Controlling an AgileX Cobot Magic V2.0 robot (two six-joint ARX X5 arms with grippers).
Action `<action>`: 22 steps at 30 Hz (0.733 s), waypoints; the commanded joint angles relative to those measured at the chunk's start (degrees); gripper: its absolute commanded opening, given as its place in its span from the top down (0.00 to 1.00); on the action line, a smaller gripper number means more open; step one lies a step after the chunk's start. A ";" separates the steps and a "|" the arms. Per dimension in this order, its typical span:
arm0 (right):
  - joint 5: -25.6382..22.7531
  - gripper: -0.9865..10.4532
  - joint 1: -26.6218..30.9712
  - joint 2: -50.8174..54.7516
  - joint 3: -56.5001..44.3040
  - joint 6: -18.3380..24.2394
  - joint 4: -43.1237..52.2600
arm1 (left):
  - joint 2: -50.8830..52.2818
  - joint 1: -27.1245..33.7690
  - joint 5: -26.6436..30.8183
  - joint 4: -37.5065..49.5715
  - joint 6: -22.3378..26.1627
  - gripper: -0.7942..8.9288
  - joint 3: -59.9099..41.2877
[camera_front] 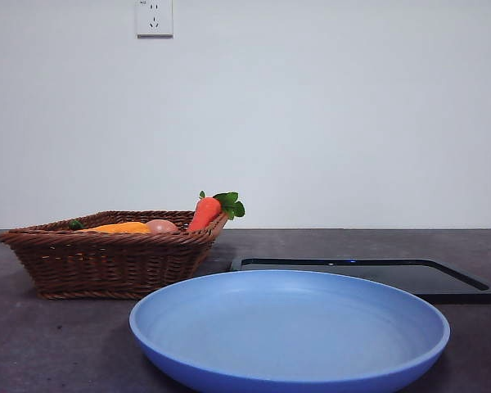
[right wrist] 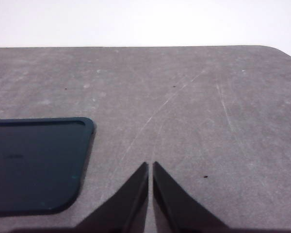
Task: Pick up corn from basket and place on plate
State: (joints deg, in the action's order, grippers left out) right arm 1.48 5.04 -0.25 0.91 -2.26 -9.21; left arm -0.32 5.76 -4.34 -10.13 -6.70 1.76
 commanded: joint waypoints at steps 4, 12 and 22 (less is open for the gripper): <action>0.04 0.91 0.02 0.04 -0.37 -13.81 0.61 | 0.07 0.13 -0.02 -0.42 -9.20 0.91 -1.51; 0.22 0.91 0.02 0.04 -0.33 -16.41 0.17 | 0.07 0.13 -1.92 -0.37 -14.40 0.91 -1.49; 5.27 0.91 0.02 -0.02 5.64 -17.29 0.44 | 0.02 0.13 -9.22 -0.90 -21.57 0.91 2.34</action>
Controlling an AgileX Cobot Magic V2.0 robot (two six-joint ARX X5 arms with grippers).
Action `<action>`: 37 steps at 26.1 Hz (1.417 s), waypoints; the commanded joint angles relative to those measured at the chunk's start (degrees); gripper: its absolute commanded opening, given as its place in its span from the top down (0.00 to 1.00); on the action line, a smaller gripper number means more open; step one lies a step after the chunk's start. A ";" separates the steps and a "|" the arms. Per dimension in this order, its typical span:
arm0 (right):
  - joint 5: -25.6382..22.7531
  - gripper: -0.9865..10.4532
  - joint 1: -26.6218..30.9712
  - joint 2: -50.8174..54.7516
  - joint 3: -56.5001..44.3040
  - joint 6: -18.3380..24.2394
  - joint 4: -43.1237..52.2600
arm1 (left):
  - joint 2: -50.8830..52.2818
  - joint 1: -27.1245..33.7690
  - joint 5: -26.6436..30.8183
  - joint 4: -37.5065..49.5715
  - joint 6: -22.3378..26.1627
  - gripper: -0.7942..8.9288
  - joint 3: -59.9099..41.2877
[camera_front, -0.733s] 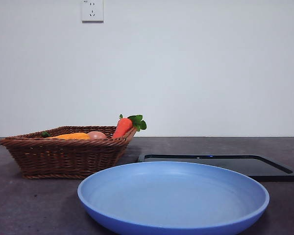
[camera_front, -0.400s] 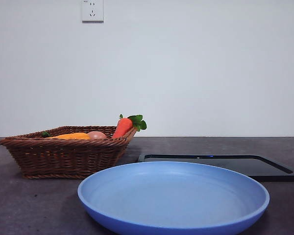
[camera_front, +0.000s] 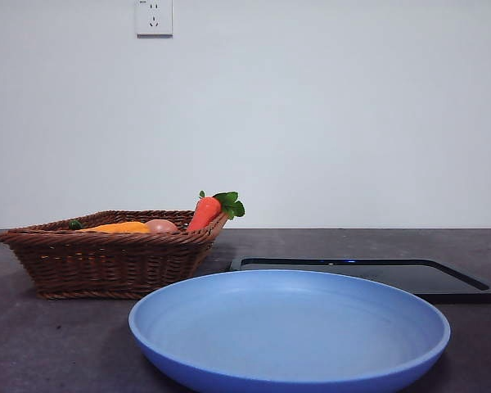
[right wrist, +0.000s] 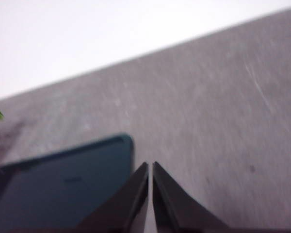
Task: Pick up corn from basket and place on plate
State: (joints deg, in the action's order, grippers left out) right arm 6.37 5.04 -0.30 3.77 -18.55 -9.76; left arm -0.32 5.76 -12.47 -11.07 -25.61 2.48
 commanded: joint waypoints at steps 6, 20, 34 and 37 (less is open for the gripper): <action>3.50 0.91 0.02 -2.21 11.26 -0.96 -4.44 | -2.10 0.13 -5.38 -4.68 -3.58 0.91 9.46; 21.35 0.91 -0.35 -22.91 33.29 11.85 -26.16 | -22.34 0.11 -17.57 -23.26 14.14 0.91 32.26; 23.63 0.91 -12.87 -39.19 39.54 19.23 -39.21 | -33.88 -6.86 -24.85 -34.34 23.69 0.91 37.66; 23.56 0.85 -13.64 -40.46 39.54 19.19 -38.73 | -34.69 -6.97 -24.79 -33.94 23.52 0.77 37.66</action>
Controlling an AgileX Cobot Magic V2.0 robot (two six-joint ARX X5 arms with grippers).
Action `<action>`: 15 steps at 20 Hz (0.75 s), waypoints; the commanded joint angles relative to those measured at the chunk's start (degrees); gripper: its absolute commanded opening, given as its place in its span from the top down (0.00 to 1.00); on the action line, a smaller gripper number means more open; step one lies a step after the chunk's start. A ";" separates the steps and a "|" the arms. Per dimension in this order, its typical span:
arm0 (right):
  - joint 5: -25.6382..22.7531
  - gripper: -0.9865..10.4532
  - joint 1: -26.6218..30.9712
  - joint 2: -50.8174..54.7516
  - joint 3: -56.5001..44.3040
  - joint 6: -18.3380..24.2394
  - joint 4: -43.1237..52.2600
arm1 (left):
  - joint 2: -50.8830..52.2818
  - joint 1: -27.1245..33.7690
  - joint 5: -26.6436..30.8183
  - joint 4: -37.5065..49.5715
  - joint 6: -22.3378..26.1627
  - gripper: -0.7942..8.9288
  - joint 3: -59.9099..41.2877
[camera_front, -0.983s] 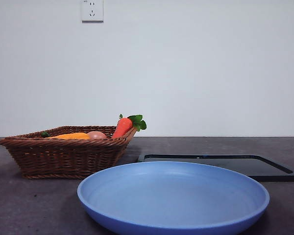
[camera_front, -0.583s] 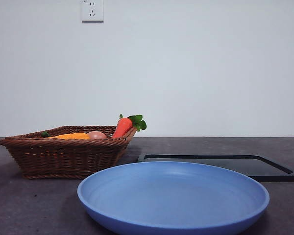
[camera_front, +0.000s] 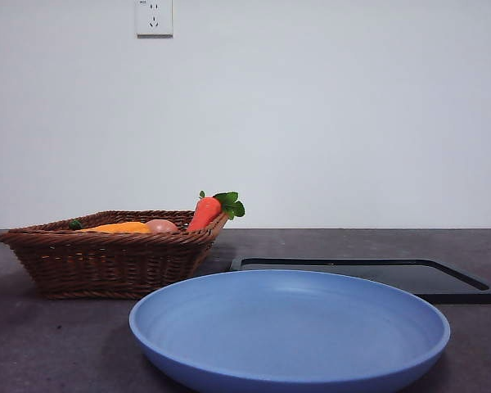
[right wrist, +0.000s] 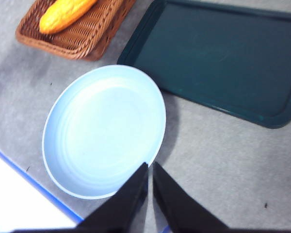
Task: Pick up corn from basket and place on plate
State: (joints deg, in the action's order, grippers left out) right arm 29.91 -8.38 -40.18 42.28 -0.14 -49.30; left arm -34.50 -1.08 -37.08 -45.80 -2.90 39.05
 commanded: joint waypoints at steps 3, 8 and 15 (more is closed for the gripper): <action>0.00 0.69 -0.24 -1.03 1.03 0.55 1.57 | -0.85 -0.13 -0.20 1.42 0.68 0.52 1.09; 0.22 0.69 -0.85 -5.31 1.03 -0.74 2.58 | -1.81 -0.13 -0.20 1.70 0.28 0.52 1.09; 0.09 0.69 -7.41 -20.48 1.03 -2.27 12.02 | -2.32 -0.13 -0.22 1.73 0.22 0.52 1.11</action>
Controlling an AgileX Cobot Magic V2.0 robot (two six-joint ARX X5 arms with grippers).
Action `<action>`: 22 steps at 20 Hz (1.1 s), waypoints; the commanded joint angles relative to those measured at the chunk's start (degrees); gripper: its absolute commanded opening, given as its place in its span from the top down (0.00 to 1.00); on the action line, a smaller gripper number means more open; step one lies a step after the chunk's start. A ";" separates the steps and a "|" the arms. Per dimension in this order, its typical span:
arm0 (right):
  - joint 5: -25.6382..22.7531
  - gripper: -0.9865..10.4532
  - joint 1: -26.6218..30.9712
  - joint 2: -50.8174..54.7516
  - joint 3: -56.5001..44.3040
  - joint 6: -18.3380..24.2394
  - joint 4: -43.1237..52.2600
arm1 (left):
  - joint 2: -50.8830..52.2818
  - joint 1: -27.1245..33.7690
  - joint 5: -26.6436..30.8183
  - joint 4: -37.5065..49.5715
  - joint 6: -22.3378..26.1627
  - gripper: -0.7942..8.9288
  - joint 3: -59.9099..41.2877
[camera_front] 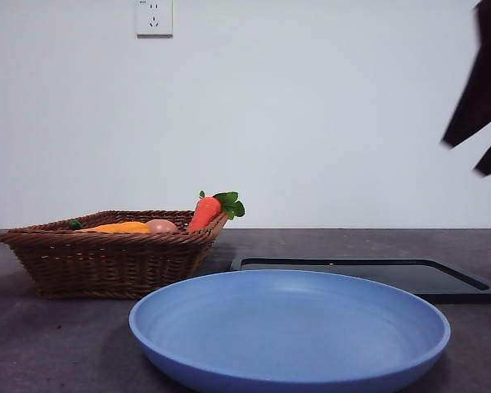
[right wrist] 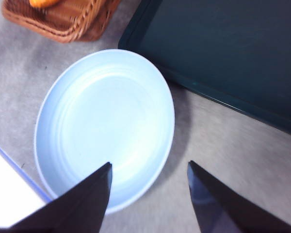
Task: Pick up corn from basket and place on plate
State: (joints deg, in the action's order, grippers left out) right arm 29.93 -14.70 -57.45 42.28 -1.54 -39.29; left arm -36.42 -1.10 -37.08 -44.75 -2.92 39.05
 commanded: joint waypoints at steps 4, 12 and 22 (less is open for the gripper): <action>0.00 0.69 -3.50 -13.49 1.03 -0.87 8.13 | -0.39 -0.11 -0.22 0.68 -0.17 0.52 1.14; -0.07 0.71 -6.19 -27.26 1.03 -1.09 15.30 | -0.44 -0.11 -0.22 0.70 -0.15 0.52 1.14; 0.00 0.91 -6.56 -29.73 1.03 -1.51 16.26 | -1.09 -0.11 -0.22 0.83 -0.15 0.52 1.14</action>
State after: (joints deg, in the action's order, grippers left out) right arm 29.80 -20.95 -86.08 42.30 -2.48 -23.42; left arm -37.12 -1.13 -37.08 -44.53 -2.96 39.05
